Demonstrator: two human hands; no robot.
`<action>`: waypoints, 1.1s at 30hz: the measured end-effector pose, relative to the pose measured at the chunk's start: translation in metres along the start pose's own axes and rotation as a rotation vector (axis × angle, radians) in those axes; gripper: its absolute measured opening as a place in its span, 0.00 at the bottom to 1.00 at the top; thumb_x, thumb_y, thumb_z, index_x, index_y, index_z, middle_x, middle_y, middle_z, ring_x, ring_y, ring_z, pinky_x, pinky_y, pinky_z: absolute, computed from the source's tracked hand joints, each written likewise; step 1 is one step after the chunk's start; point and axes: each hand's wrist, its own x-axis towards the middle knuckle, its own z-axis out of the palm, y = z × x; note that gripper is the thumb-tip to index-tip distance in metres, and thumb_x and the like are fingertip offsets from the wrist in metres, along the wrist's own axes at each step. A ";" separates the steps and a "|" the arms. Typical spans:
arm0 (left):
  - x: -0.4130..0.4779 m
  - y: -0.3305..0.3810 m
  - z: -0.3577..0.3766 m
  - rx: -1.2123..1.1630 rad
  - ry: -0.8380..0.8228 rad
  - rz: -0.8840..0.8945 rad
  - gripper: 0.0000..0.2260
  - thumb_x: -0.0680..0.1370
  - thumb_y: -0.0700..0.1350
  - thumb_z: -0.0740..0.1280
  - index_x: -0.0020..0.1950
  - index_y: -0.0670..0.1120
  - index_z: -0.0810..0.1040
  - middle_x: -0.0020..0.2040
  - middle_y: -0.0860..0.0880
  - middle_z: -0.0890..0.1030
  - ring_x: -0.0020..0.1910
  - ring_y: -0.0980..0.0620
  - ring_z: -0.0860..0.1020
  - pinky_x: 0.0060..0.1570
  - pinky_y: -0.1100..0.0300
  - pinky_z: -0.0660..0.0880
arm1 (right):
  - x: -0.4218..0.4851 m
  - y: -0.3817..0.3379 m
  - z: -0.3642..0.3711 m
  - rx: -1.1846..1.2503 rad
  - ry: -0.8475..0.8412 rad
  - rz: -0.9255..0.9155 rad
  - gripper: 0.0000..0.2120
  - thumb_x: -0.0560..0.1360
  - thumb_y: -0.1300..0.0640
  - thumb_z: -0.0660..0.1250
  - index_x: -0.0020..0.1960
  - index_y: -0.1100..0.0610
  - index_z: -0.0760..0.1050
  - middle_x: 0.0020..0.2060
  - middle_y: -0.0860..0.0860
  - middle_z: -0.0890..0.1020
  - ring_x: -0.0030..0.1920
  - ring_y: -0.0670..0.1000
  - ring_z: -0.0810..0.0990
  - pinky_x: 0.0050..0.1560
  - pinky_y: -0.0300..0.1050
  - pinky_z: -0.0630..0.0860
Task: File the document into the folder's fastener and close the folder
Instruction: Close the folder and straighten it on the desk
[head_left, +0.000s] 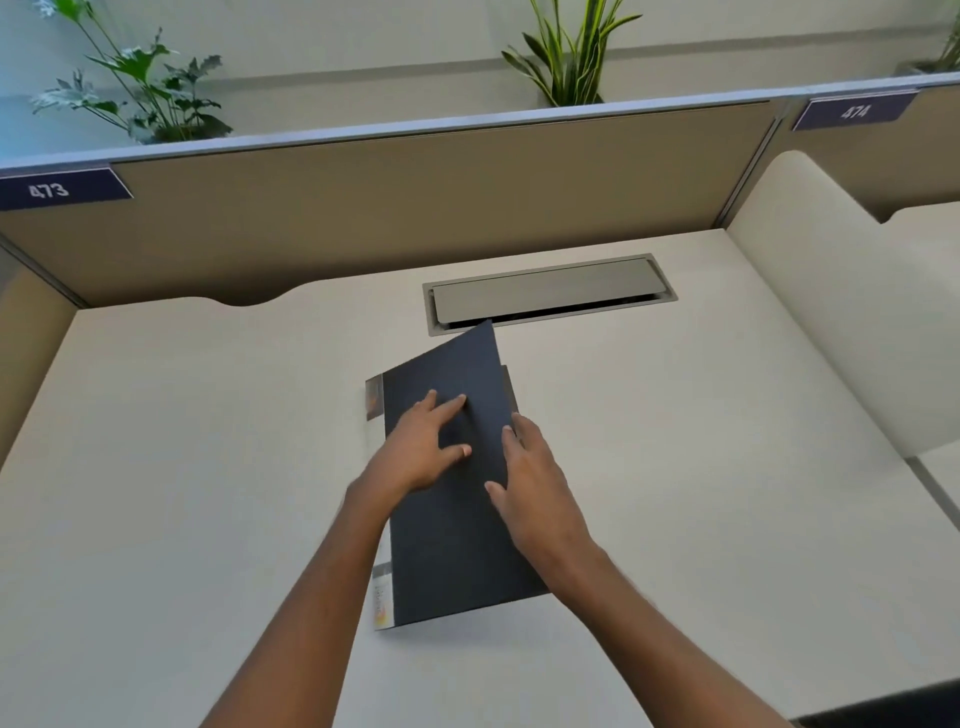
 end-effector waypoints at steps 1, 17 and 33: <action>0.002 -0.002 0.010 0.033 -0.009 -0.003 0.36 0.80 0.54 0.70 0.84 0.60 0.56 0.86 0.47 0.49 0.85 0.44 0.51 0.82 0.44 0.53 | 0.001 0.009 0.003 -0.014 -0.018 0.017 0.34 0.79 0.55 0.70 0.80 0.59 0.59 0.81 0.51 0.55 0.79 0.51 0.62 0.76 0.44 0.64; 0.029 -0.008 0.104 0.227 0.021 -0.124 0.36 0.82 0.56 0.65 0.85 0.56 0.49 0.86 0.45 0.44 0.85 0.44 0.43 0.82 0.41 0.45 | 0.016 0.088 0.052 0.004 -0.217 0.082 0.41 0.78 0.52 0.71 0.82 0.61 0.53 0.82 0.52 0.53 0.81 0.51 0.55 0.78 0.44 0.61; 0.011 -0.028 0.094 0.090 0.245 -0.252 0.34 0.81 0.54 0.68 0.84 0.52 0.58 0.86 0.45 0.52 0.85 0.48 0.50 0.81 0.40 0.48 | 0.013 0.088 0.074 -0.280 -0.162 -0.015 0.35 0.79 0.48 0.68 0.80 0.55 0.58 0.80 0.52 0.59 0.73 0.53 0.66 0.68 0.45 0.72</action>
